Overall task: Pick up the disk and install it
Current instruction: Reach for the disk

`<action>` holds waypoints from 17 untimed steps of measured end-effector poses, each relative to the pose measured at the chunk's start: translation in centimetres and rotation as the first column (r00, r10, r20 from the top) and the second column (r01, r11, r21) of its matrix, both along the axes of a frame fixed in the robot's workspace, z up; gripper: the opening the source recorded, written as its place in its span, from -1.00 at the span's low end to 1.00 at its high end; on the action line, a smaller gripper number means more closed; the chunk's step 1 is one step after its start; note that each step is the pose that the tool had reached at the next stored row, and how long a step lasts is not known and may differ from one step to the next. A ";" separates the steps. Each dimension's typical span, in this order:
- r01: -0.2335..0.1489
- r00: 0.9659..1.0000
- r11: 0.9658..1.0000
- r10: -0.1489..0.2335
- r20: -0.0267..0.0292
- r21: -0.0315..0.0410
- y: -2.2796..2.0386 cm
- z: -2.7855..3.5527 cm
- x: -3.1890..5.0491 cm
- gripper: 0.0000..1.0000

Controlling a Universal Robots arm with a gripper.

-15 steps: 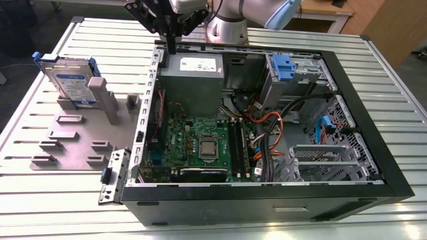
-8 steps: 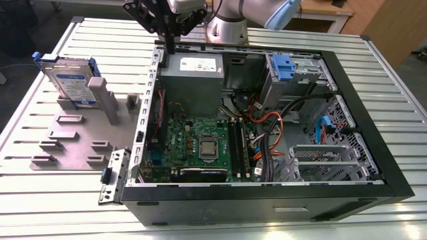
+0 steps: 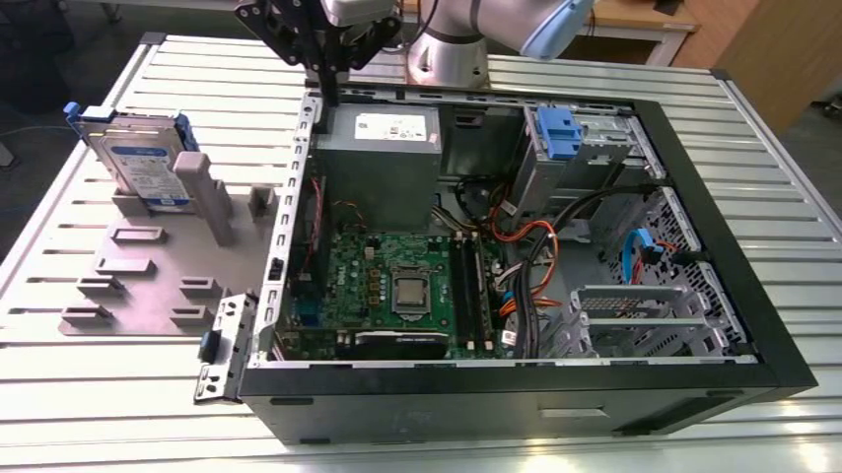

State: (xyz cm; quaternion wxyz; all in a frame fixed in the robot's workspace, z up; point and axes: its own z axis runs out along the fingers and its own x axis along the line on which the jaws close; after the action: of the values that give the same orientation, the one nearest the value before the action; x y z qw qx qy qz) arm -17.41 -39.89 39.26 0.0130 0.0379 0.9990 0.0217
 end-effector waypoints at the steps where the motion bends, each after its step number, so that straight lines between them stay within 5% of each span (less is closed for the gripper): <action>1: 0.000 1.000 1.000 0.000 0.000 0.000 0.00 0.00 -0.08 -0.79; 17: 0.000 1.000 1.000 0.000 0.000 0.000 0.00 0.00 -0.66 -0.79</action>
State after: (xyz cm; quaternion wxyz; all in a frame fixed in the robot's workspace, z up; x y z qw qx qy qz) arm -18.07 -39.89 39.25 0.0131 0.0379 0.9990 0.0217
